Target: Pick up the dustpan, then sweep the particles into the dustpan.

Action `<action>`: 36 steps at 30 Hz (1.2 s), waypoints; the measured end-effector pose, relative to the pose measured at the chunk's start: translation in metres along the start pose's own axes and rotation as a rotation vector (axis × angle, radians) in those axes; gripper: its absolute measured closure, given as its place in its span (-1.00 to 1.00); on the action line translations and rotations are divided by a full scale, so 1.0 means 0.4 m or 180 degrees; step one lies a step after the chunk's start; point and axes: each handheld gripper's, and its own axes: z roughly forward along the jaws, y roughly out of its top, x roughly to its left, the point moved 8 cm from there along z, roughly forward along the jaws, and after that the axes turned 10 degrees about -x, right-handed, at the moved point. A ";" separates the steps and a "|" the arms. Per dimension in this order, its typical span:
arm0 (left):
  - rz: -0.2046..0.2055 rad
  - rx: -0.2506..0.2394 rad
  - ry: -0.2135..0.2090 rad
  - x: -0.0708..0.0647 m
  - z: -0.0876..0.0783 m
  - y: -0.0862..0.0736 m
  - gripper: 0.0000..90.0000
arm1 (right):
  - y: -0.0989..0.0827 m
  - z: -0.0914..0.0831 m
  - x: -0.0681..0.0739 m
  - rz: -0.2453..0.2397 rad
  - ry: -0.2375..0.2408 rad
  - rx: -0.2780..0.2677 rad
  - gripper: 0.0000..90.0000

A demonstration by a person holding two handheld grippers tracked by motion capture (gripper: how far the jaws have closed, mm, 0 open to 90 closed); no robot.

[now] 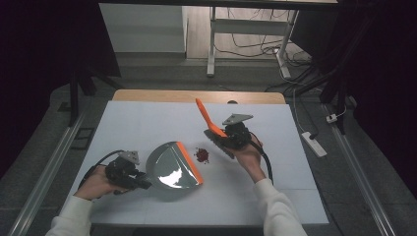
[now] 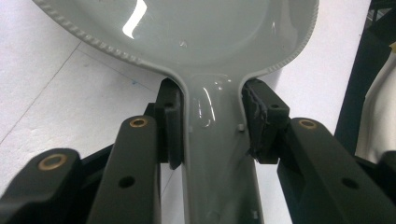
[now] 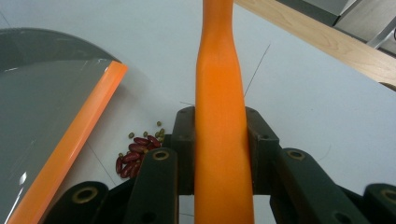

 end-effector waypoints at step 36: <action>-0.0165 0.0062 0.0048 0.009 0.013 0.001 0.36 | -0.029 0.067 0.029 -0.0097 0.0024 0.0224 0.56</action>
